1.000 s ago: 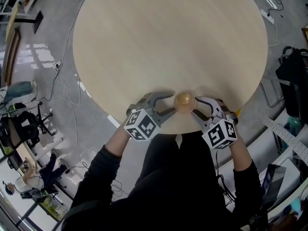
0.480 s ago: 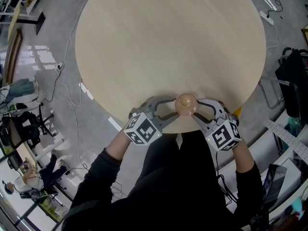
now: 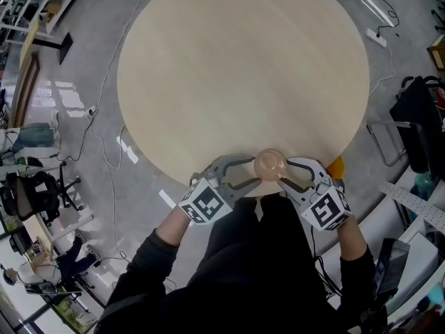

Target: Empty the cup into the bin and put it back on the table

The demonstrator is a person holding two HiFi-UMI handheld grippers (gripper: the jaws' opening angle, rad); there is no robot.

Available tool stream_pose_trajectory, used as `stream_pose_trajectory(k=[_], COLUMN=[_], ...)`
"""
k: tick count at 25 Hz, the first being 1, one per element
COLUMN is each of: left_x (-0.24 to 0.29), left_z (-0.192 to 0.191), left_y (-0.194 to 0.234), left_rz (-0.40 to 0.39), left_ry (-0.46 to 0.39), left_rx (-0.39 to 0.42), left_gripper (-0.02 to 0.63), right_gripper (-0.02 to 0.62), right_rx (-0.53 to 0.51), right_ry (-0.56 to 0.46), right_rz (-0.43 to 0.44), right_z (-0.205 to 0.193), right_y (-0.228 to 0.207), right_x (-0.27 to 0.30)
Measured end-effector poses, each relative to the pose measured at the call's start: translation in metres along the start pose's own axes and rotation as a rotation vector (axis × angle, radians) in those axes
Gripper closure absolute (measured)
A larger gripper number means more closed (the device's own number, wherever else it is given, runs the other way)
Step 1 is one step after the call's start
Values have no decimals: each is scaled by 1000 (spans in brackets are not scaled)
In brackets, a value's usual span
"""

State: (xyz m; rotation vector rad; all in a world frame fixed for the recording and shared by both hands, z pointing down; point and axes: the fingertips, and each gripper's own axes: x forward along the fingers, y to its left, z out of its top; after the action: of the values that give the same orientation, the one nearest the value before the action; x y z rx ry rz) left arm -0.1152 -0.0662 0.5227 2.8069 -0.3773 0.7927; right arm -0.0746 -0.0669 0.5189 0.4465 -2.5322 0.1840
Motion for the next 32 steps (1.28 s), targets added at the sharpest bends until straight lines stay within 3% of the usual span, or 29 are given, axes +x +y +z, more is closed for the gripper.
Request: stream_pose_trajectory(k=[12, 18, 24, 32], left_x=[-33, -34, -40, -28], left_z=[66, 87, 119, 135], left_y=[-50, -62, -66, -73], left_rz=[25, 8, -108, -324], left_ry=[-144, -224, -312, -319], left_rx=[8, -38, -69, -70], left_gripper=[396, 396, 396, 396], right_gripper=[426, 426, 426, 426], right_rx=[35, 20, 189, 356], right_ry=[-158, -184, -298, -357], right_rz=[30, -4, -110, -317], right_z=[42, 56, 74, 69], right_y=[33, 35, 33, 36], right_x=[-62, -90, -117, -140])
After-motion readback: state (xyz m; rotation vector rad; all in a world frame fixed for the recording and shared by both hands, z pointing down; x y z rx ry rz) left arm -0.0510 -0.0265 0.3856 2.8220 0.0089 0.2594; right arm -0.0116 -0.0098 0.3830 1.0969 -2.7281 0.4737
